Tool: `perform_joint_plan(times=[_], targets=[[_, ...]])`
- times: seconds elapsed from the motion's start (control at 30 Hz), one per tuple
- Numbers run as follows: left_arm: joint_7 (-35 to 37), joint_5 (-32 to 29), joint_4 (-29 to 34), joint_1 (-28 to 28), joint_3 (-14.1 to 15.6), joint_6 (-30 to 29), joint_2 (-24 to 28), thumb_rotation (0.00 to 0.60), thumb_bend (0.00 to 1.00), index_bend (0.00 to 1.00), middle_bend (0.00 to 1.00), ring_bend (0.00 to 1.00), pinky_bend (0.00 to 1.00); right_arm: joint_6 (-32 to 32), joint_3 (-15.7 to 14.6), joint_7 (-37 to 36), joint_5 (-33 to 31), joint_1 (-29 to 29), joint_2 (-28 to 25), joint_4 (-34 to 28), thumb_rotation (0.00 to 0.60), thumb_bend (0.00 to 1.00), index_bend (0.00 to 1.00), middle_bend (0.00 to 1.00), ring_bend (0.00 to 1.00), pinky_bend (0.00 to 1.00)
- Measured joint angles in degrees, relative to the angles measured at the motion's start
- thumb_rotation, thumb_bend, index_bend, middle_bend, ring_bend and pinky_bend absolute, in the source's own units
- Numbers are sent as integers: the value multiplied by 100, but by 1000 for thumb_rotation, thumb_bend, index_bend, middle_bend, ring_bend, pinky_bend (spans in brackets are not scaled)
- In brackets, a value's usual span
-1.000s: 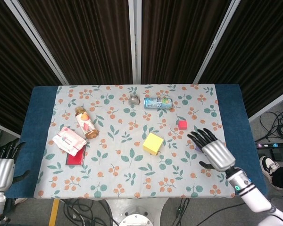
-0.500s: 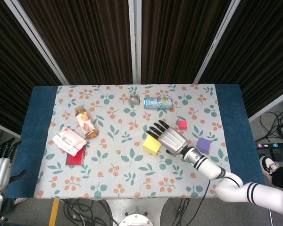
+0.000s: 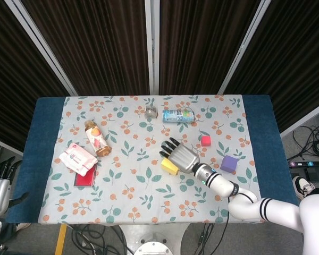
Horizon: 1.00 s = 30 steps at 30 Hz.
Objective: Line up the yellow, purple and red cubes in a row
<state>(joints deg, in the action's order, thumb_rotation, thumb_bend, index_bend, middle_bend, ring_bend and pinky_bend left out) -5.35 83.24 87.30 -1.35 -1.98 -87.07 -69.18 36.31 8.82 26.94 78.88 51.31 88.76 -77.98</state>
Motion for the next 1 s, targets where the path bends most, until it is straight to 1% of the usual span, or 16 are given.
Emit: perform_joint_plan(times=[0.03, 0.1, 0.17, 0.23, 0.33, 0.47, 0.57, 0.77, 0.9, 1.0], targets=[[7, 6, -9, 3, 0, -8, -4, 600, 92, 198, 185, 130, 166, 23, -10, 14, -11, 8, 23, 13, 600, 137, 208, 132, 0, 0], [26, 8, -21, 9, -1, -17, -10, 600, 91, 197, 185, 130, 166, 86, -28, 28, -48, 21, 83, 41, 600, 146, 273, 190, 0, 0], [46, 2, -36, 12, -2, -12, -13, 600, 91, 197, 185, 130, 166, 165, -29, 25, -82, 19, 130, 62, 600, 162, 368, 273, 1, 0], [69, -6, -58, 14, 1, 3, -16, 600, 92, 197, 185, 130, 166, 282, -18, 2, -141, 5, 182, 76, 600, 171, 433, 322, 9, 0], [114, -6, -98, 18, 6, 12, -31, 600, 91, 197, 185, 130, 166, 394, 36, -24, -337, -32, 225, 40, 600, 172, 473, 359, 39, 0], [180, 12, -149, 16, 10, 22, -48, 600, 92, 197, 185, 131, 166, 614, 157, 103, -821, -92, 280, -114, 600, 172, 482, 374, 50, 0], [235, 23, -197, 18, 10, 19, -63, 600, 92, 197, 185, 130, 166, 760, 228, 376, -1277, -112, 334, -221, 600, 169, 454, 374, 50, 0], [292, 45, -256, 16, 14, 25, -86, 600, 91, 197, 185, 130, 166, 1175, 354, 1312, -2723, -29, 545, -453, 600, 152, 380, 364, 50, 0], [318, 47, -283, 17, 14, 31, -92, 600, 92, 197, 185, 130, 166, 1623, 438, 1990, -3709, 150, 845, -507, 600, 142, 330, 343, 50, 0], [332, 37, -309, 19, 10, 36, -91, 600, 92, 197, 185, 130, 166, 1990, 516, 2293, -4137, 303, 1103, -525, 600, 135, 283, 320, 45, 0]])
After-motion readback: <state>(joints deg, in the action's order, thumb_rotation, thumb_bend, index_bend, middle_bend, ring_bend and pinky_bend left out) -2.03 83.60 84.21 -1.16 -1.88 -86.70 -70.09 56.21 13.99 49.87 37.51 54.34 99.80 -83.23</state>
